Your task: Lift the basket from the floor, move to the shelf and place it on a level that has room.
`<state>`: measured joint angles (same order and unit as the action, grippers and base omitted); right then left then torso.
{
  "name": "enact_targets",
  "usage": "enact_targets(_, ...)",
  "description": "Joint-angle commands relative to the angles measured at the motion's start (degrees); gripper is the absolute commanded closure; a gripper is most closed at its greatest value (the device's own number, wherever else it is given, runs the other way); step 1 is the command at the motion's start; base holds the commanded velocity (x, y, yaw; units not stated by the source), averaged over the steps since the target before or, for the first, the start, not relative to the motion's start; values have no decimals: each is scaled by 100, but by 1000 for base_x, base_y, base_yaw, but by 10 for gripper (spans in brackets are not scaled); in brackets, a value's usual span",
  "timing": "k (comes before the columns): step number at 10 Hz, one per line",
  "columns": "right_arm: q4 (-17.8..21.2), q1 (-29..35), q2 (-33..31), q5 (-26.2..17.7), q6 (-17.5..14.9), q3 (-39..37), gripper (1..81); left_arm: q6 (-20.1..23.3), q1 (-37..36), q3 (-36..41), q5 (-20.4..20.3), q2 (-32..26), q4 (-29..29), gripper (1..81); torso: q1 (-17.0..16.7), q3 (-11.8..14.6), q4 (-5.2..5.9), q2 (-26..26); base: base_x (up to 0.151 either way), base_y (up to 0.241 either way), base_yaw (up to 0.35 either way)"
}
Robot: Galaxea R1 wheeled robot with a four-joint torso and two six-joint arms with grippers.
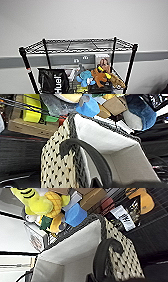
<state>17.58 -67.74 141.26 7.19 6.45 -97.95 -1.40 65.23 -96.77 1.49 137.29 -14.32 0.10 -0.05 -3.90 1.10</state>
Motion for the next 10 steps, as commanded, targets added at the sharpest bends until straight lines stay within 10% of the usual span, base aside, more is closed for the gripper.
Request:
enact_targets(1,-18,564,-149,-183,6,190,811,26,-577,202,203,-166,61,811,0,0,0,0,0,0,0)
enact_targets(10,-26,617,-1052,36,5,1901,811,26,-620,1554,98,-912,263,811,-7,0,0,2,0,0,0)
